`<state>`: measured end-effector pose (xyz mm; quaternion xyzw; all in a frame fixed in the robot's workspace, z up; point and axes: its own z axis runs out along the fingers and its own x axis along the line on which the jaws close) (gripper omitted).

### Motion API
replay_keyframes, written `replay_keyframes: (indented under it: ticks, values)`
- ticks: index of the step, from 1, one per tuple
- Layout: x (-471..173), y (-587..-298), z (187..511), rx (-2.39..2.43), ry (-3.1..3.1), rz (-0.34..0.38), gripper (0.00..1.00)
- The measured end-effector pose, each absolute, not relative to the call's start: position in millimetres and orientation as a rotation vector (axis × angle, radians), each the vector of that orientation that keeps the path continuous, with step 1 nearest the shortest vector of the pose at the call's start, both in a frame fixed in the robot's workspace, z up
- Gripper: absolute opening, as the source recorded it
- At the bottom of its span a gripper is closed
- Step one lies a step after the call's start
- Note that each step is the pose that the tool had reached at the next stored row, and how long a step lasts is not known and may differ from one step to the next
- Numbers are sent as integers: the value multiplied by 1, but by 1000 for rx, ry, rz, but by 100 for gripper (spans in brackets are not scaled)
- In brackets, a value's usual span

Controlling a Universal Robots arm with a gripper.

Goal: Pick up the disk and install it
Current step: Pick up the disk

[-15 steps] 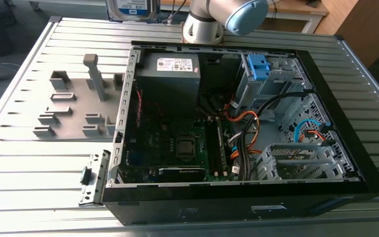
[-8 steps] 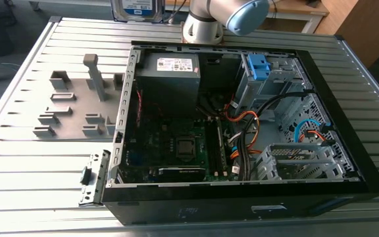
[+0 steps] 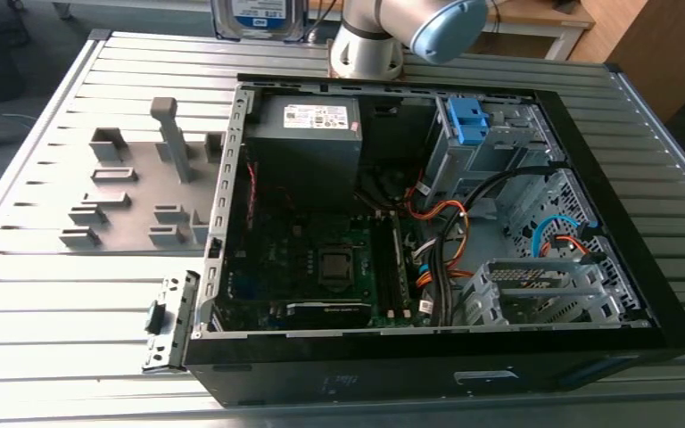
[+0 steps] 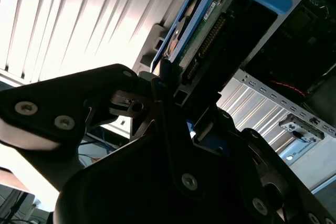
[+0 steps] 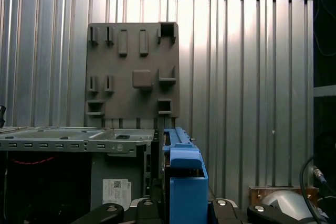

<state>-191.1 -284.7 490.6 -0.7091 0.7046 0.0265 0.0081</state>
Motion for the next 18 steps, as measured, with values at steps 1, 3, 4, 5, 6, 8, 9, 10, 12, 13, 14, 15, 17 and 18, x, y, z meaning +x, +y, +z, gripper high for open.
replay_keyframes:
  ticks: [1, 3, 4, 5, 6, 8, 9, 10, 12, 13, 14, 15, 17, 18]
  values:
    - [-190, -285, 491, -2216, 2202, 83, 36]
    - [-186, -285, 491, -2216, 2202, 83, 36]
    - [-185, -285, 491, -2216, 2202, 84, 36]
    - [-183, -285, 491, -2216, 2203, 84, 36]
    - [-182, -285, 491, -2217, 2203, 84, 36]
    - [-179, -285, 491, -2217, 2203, 84, 36]
    - [-177, -285, 491, -2217, 2203, 85, 36]
    - [-176, -285, 491, -2217, 2203, 85, 36]
    - [-173, -285, 491, -2217, 2203, 85, 36]
    - [-171, -285, 491, -2217, 2203, 85, 36]
    - [-170, -285, 491, -2217, 2203, 85, 36]
    - [-169, -285, 491, -2217, 2203, 85, 36]
    - [-166, -285, 491, -2217, 2203, 86, 36]
    - [-164, -285, 491, -2217, 2203, 86, 36]
